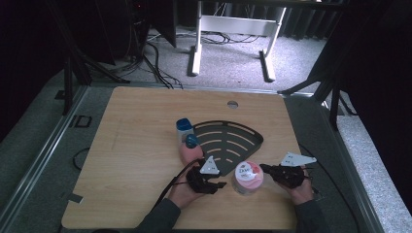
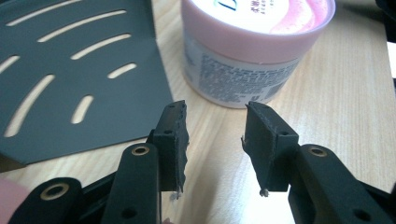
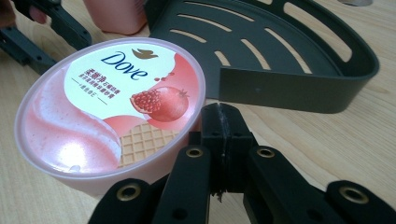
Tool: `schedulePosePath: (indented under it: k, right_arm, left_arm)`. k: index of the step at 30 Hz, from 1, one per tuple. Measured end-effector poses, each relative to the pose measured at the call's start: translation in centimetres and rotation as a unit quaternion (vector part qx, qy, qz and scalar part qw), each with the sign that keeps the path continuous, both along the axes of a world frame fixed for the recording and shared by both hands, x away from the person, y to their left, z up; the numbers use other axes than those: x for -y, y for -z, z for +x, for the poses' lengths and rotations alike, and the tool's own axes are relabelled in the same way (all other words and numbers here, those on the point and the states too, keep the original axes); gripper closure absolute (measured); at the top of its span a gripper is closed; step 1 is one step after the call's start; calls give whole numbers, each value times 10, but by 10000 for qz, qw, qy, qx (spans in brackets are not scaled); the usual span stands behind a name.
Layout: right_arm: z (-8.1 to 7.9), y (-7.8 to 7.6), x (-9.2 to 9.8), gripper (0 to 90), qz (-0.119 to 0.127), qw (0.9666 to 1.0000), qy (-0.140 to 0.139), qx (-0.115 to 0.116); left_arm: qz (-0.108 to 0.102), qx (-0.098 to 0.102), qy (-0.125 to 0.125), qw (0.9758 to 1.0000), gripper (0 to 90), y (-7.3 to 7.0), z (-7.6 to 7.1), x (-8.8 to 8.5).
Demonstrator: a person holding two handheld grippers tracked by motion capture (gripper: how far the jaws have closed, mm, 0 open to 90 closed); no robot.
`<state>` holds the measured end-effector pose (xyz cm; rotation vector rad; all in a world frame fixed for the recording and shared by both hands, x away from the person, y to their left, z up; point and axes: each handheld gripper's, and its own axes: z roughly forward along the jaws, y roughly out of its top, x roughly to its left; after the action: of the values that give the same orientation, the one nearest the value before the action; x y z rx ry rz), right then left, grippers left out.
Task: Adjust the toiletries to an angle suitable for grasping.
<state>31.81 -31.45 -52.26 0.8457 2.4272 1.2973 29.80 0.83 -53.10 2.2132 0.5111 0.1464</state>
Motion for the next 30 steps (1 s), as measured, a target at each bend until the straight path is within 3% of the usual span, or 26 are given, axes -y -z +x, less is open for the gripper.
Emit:
schedulePosePath:
  k: [13,17,30]
  right_arm:
    - [-4,0,-3,898,51,9998,-166,-16]
    - [-6,-1,-4,898,27,9998,-207,-16]
    - [-9,-1,-7,898,-40,9993,-369,-24]
  left_arm:
    - [-101,-8,212,9997,548,2,-3,6]
    - [-108,-112,219,9996,540,3,-4,8]
    - [-124,36,153,9998,432,5,-10,12]
